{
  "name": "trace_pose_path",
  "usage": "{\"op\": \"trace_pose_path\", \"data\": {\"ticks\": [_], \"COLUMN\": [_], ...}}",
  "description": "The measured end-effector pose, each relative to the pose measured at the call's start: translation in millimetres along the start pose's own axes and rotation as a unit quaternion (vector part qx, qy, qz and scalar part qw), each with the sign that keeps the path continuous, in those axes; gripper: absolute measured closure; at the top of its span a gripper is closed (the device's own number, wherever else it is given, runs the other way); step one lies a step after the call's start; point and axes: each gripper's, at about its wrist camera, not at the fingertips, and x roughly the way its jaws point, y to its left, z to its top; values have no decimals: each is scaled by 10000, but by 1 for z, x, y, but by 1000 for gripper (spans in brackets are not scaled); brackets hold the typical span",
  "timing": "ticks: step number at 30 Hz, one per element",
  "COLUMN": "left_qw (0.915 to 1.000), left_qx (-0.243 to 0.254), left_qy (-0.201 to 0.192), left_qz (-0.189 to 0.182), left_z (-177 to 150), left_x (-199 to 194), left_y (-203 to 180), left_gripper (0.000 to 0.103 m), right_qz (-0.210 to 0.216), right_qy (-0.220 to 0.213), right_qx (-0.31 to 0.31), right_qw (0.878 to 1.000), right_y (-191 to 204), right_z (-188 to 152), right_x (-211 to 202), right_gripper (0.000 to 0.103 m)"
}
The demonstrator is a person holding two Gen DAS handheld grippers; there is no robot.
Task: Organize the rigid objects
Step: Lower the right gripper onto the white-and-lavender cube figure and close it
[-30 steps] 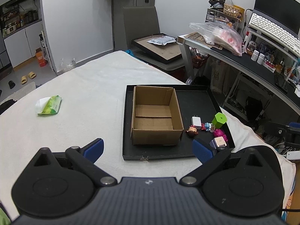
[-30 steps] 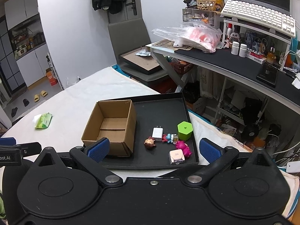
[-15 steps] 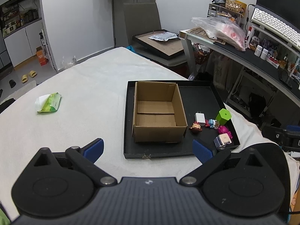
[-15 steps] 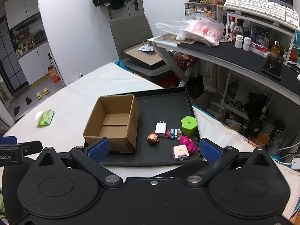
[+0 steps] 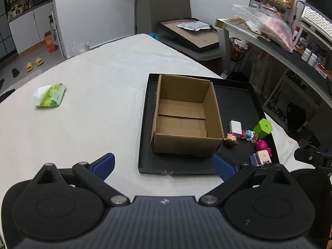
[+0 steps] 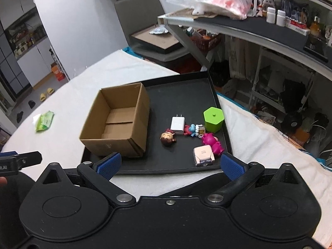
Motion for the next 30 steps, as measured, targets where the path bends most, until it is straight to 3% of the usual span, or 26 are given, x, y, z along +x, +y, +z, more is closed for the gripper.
{"op": "trace_pose_path", "data": {"ticks": [17,30], "left_qw": [9978,9951], "left_qx": [-480,-790], "left_qy": [445,581], "left_qz": [57,146], "left_z": [29,46], "left_x": [70,109], "left_y": [17,24], "left_gripper": [4,11], "right_qz": [-182,-313], "right_qy": [991,1756], "right_qx": [670,1142], "right_qw": [9927,9773], "right_y": [-39,-56], "right_z": [31,39], "right_x": [101,162], "right_gripper": [1,30]}}
